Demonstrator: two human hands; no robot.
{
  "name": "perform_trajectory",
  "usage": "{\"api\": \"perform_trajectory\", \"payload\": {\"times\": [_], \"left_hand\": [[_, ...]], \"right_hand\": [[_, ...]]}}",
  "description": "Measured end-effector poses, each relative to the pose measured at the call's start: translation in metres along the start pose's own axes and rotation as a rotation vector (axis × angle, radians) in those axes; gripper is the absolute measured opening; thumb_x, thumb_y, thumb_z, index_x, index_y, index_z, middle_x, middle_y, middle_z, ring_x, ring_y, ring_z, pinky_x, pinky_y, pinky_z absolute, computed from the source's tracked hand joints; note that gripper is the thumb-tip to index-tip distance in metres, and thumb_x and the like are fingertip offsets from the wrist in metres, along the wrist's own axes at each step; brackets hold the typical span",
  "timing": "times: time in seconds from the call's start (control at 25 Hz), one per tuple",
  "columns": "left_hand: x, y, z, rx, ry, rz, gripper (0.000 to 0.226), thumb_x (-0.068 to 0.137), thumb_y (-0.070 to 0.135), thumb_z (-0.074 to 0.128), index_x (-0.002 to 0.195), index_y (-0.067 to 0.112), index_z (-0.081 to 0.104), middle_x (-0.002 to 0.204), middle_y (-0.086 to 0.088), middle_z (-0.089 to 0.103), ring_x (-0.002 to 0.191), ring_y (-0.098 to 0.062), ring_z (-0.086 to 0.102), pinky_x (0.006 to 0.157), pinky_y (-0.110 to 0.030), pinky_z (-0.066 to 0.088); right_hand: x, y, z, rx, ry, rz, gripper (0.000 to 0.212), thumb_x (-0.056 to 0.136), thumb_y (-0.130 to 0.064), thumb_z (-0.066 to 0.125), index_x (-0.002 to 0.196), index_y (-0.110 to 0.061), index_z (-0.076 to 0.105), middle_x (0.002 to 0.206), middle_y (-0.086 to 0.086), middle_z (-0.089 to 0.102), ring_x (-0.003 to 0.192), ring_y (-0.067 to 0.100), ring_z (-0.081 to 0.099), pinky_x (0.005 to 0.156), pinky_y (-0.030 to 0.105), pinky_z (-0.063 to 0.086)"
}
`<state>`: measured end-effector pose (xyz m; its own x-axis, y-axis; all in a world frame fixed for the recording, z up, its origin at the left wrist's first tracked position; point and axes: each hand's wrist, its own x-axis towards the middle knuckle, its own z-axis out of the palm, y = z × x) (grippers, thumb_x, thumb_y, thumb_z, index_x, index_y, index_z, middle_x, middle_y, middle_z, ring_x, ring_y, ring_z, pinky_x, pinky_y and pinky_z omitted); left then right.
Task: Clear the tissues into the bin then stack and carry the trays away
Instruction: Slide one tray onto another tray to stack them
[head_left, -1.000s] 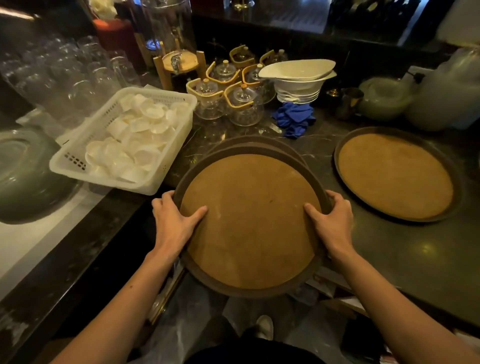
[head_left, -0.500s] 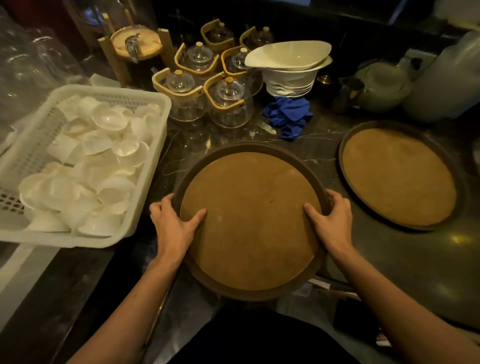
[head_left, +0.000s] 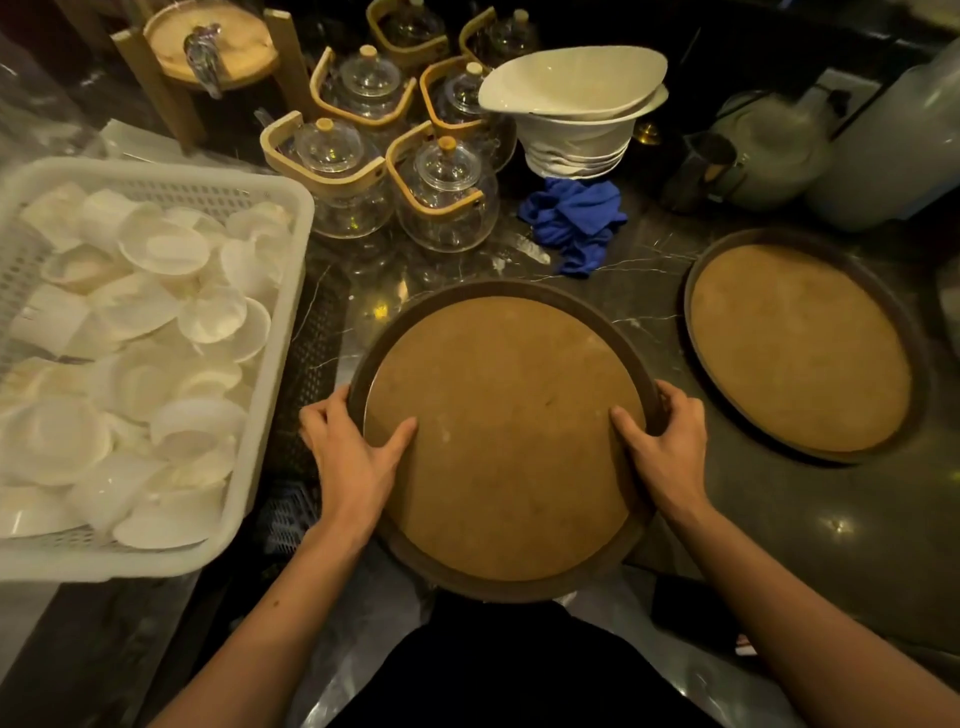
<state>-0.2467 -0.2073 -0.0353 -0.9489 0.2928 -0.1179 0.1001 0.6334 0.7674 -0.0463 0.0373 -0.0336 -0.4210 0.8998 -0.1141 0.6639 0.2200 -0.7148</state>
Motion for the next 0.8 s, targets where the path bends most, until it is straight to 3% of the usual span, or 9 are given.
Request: {"api": "perform_trajectory", "payload": {"times": [0.8], "left_hand": [[0.007, -0.012, 0.022, 0.105, 0.025, 0.064, 0.084, 0.072, 0.045, 0.078, 0.136, 0.008, 0.038, 0.125, -0.015, 0.033, 0.116, -0.031, 0.031, 0.096, -0.037, 0.032]], "right_hand": [[0.014, 0.021, 0.015, -0.016, 0.022, -0.012, 0.066, 0.084, -0.045, 0.070, 0.138, -0.017, 0.044, 0.119, 0.003, 0.038, 0.112, 0.018, 0.044, 0.099, 0.032, 0.040]]}}
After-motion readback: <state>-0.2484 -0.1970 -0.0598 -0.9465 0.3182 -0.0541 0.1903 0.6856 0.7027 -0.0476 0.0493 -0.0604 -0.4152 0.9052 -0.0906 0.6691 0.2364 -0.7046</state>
